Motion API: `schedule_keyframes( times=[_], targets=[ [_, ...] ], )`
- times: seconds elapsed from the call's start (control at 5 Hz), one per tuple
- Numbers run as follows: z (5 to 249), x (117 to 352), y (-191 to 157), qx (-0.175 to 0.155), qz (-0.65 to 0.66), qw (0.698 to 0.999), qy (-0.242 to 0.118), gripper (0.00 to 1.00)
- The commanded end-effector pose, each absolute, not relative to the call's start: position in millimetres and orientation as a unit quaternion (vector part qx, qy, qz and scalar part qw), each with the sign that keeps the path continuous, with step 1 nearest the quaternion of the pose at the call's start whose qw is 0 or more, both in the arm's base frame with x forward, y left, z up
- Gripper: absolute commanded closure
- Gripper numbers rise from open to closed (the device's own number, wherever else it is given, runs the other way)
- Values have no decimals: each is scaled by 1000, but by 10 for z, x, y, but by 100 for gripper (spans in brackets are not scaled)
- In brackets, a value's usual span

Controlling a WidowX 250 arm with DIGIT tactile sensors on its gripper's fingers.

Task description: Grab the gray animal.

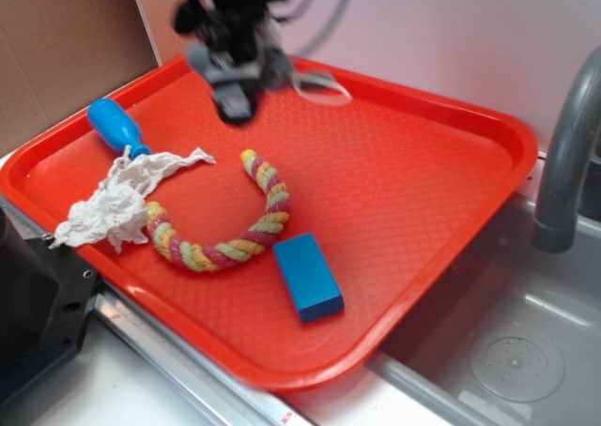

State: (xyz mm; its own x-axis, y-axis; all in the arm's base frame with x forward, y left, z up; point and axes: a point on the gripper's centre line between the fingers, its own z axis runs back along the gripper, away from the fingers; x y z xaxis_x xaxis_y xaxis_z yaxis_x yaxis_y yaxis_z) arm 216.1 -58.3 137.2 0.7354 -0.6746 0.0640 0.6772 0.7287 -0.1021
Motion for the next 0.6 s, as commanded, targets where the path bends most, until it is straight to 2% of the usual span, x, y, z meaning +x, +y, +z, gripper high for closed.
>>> schedule_keyframes(
  times=[0.0,0.2,0.4],
  targets=[
    [2250,1588,-51,10,-122,992,-34,100],
    [2328,1519,-20,-11,4,1000,-24,100],
    [2340,1500,-152,25,128,991,-25,100]
  ],
)
